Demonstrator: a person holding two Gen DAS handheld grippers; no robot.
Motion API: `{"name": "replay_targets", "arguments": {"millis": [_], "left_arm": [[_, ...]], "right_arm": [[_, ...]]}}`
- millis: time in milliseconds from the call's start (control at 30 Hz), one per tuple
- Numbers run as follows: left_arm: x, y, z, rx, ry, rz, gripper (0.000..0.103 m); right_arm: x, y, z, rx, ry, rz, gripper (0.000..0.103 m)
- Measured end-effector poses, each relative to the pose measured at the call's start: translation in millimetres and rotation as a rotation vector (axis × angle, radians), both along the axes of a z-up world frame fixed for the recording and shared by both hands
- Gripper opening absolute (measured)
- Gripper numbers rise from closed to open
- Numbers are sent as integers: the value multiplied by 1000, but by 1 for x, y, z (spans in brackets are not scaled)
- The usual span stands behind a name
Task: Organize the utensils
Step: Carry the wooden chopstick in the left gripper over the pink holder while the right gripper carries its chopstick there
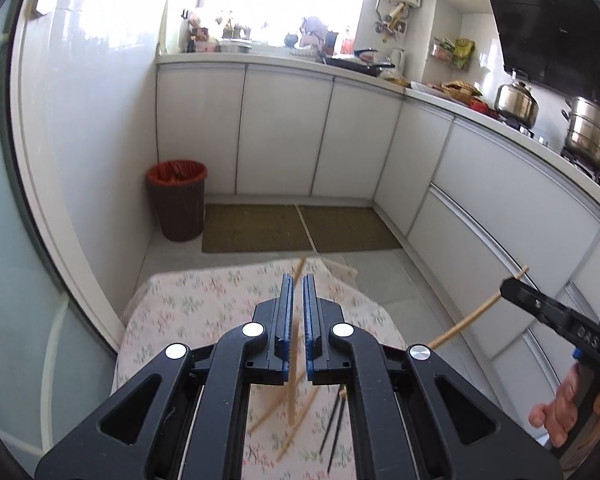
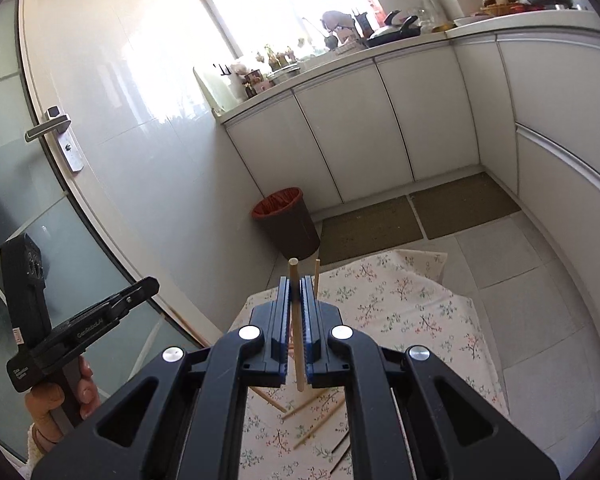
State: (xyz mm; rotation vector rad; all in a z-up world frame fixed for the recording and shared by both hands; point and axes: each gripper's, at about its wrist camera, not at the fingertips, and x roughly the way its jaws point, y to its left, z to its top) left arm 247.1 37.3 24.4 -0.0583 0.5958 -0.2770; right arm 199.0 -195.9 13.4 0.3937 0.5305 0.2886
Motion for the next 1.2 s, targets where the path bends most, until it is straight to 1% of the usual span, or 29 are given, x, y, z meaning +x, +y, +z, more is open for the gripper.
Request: {"name": "replay_targets", "arguments": {"millis": [133,233,300,367,433,500,533,567,600,667,733,767,900,1000,1067,1200], "left_arm": [[35,-2,3,-7,-17,39,4],[55,-5,-3,-22,3,39,4],[58,-4,-6,-33,-5,28,4],[57,4,-4,-71,-17,15,5],[57,14,-3,-119,0,-5,5],[58,15,-4,-127,40,-48,5],[57,11,-7,-107,70,-73,12],[56,4,-13,-82,103,-104,18],[54,-3,-19,-56,133,-126,27],[51,-21,-42,29,188,-158,28],[52,-31,-73,82,248,-146,28],[57,-33,-91,89,292,-127,28],[81,-48,-136,90,397,-86,28],[112,-54,-154,59,465,-20,28],[130,-57,-162,33,505,-7,28],[159,-67,-178,57,535,51,28]], "right_arm": [[20,4,9,-1,-18,-1,6],[35,4,5,12,-7,4,6],[39,3,-2,13,-1,6,6],[42,3,-7,7,3,15,6],[44,1,-12,11,6,23,6],[44,-2,-15,25,4,27,6],[43,-6,-18,34,-1,22,6],[41,-8,-20,41,-3,13,6],[39,-12,-23,50,-6,1,6],[35,-21,-30,69,-2,-21,6],[33,-30,-41,89,20,-49,6],[32,-34,-47,99,32,-58,6],[30,-52,-70,155,80,-92,6],[31,-62,-82,181,101,-103,6],[31,-67,-86,180,101,-106,6],[32,-77,-90,189,103,-107,6]]}}
